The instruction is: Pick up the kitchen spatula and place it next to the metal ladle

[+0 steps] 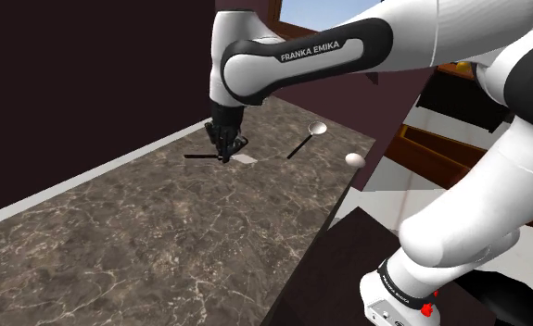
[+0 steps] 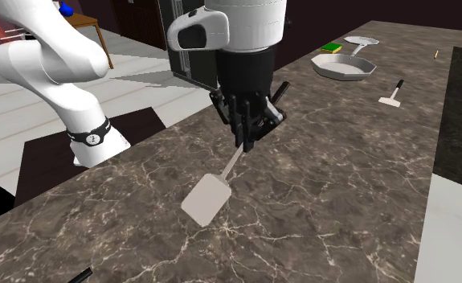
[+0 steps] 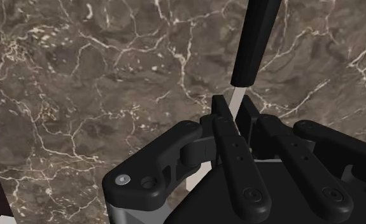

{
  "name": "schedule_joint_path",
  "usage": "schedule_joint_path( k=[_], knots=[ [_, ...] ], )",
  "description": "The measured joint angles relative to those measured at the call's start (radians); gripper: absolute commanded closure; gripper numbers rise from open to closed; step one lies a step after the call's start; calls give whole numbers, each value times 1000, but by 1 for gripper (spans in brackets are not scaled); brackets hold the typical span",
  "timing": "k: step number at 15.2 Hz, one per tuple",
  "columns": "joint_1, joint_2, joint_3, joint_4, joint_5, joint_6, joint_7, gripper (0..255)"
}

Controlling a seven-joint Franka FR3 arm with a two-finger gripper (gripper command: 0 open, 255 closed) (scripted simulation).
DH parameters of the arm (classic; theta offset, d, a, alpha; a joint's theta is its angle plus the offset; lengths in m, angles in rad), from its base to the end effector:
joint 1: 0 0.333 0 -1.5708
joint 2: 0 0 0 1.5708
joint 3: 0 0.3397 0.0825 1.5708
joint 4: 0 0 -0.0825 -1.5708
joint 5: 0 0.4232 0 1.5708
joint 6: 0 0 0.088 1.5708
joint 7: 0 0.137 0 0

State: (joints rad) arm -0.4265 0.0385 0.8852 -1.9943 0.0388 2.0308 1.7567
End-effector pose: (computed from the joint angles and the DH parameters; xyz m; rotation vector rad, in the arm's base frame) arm 0.5357 0.2649 0.4259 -2.4540 1.8958 0.0815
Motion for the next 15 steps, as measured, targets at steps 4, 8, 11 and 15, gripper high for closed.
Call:
schedule_joint_path(
  k=[4,8,11,15],
  knots=[
    [-55,-31,-49,-21,28,-6,-116,255],
    [-104,-60,-98,-48,52,-6,-225,255],
    [-139,-59,-136,-32,50,-26,-295,255],
    [-182,-29,-180,-13,27,-28,-373,255]
  ],
)
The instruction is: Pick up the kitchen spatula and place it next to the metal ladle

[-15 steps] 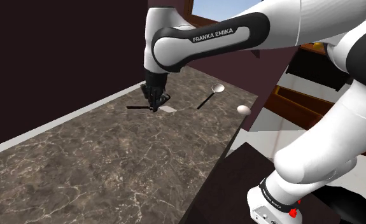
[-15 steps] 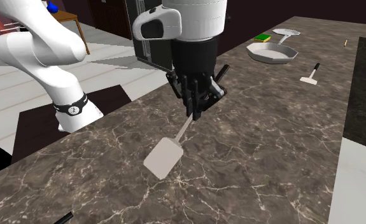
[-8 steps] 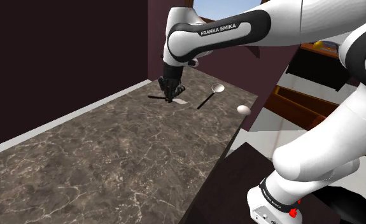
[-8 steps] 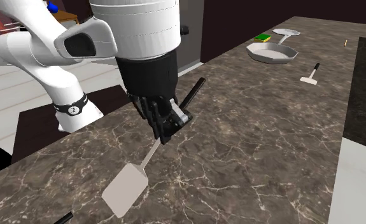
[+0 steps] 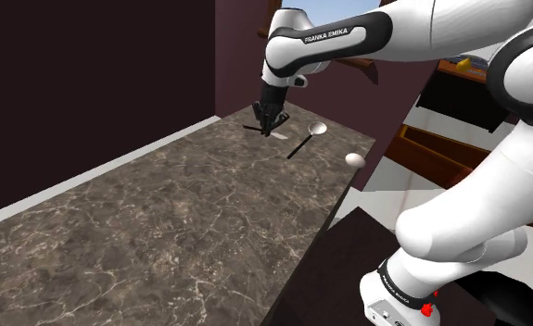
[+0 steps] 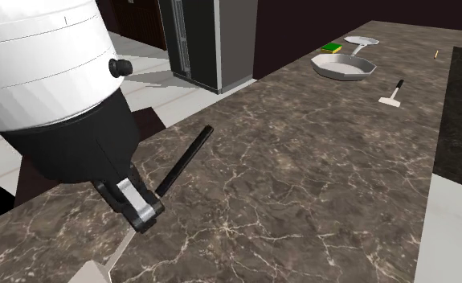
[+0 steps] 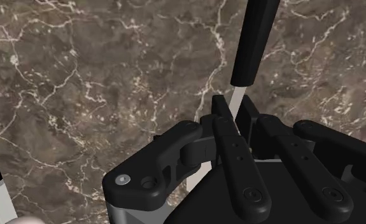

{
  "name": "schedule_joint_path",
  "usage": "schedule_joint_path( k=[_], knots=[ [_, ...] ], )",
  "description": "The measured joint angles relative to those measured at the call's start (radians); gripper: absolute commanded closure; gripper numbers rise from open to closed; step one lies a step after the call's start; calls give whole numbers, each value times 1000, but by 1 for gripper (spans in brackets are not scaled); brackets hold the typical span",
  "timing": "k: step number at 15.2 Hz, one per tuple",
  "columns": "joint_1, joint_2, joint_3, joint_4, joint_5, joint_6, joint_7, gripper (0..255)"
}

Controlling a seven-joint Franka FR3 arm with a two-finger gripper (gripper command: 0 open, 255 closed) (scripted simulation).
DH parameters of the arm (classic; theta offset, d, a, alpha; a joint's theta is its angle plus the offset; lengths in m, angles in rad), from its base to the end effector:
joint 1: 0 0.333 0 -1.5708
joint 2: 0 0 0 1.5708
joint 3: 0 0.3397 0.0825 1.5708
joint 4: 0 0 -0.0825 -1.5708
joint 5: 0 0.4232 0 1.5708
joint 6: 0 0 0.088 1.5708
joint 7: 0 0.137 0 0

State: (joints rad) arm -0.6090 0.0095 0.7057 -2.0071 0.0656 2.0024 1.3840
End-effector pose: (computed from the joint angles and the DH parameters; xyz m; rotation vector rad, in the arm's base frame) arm 0.5858 0.0620 0.4272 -2.4538 1.8948 0.0824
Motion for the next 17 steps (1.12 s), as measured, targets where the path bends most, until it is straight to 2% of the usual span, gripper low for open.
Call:
schedule_joint_path(
  k=[7,17],
  knots=[
    [-76,71,-74,71,-48,-23,-131,255],
    [-149,249,-159,288,-144,-93,-267,255]
  ],
)
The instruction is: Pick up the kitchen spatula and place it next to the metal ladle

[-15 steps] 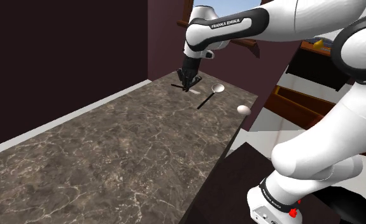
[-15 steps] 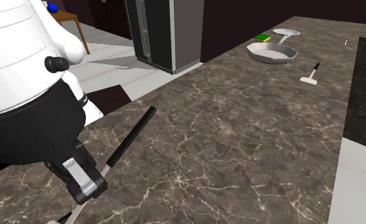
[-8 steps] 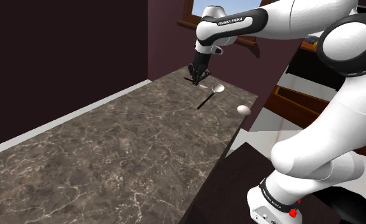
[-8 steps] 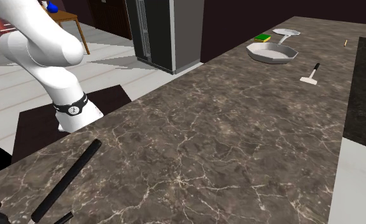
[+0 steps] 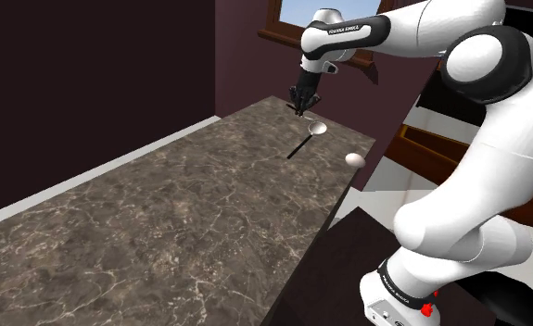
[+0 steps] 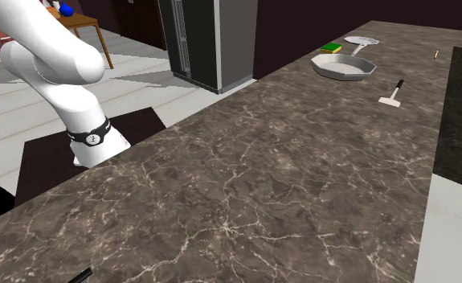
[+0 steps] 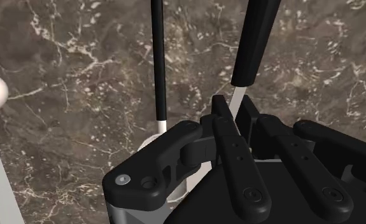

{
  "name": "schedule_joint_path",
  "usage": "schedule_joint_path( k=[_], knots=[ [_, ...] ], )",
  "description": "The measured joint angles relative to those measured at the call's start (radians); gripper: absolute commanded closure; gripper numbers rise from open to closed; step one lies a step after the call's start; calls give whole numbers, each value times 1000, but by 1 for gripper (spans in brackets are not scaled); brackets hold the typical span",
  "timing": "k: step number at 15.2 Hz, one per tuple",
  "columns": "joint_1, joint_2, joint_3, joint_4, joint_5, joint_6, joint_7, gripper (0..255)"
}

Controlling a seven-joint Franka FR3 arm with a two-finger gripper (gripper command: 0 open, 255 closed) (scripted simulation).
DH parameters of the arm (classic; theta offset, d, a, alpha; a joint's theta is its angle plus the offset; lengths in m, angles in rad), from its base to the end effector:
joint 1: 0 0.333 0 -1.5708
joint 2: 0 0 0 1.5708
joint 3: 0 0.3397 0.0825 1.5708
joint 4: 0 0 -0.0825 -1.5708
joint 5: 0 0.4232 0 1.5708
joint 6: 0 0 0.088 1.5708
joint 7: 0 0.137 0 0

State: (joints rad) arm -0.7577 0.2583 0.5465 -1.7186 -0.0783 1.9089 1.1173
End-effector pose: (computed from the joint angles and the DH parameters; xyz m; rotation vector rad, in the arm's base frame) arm 0.6419 -0.1689 0.4288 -2.4541 1.8932 0.0816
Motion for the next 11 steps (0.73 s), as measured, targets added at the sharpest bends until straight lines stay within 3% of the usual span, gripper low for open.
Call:
schedule_joint_path(
  k=[4,11],
  knots=[
    [-14,95,-32,127,-40,-44,-47,255],
    [-12,313,-89,462,-112,-172,-140,255]
  ],
)
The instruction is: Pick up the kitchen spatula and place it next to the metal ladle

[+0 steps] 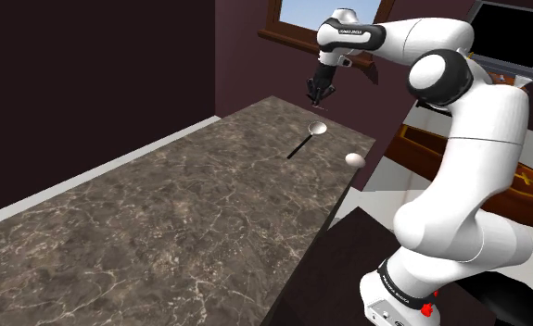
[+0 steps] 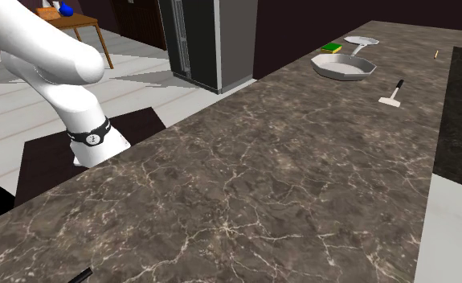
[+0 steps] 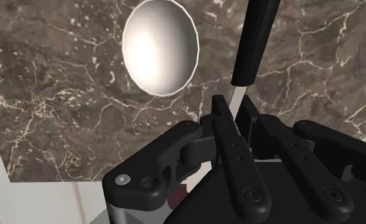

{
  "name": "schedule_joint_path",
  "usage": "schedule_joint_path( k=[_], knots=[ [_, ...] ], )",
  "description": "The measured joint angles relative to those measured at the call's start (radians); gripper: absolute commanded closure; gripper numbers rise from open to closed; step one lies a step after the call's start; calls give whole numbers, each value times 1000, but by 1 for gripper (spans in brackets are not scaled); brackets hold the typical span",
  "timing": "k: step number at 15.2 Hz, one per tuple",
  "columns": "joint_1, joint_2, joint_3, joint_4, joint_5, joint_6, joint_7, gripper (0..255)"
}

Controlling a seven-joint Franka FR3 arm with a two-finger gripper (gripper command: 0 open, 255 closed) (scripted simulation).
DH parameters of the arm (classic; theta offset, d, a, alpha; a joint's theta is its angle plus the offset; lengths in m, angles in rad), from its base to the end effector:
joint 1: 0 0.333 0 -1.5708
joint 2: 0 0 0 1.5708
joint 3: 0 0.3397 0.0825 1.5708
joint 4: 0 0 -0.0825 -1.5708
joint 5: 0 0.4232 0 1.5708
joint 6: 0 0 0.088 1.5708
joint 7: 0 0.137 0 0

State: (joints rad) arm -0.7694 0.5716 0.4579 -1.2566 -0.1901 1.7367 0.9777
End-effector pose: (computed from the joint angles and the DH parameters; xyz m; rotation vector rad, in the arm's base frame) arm 0.6844 -0.3219 0.4317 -2.4546 1.8929 0.0820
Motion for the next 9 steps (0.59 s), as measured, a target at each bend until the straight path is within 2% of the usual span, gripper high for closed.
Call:
schedule_joint_path(
  k=[3,4,6,9],
  knots=[
    [18,121,-25,204,-29,-83,-45,255],
    [33,180,-36,304,-41,-121,-63,255],
    [36,213,-44,348,-47,-132,-75,255],
    [27,214,-44,313,-48,-98,-77,255]
  ],
)
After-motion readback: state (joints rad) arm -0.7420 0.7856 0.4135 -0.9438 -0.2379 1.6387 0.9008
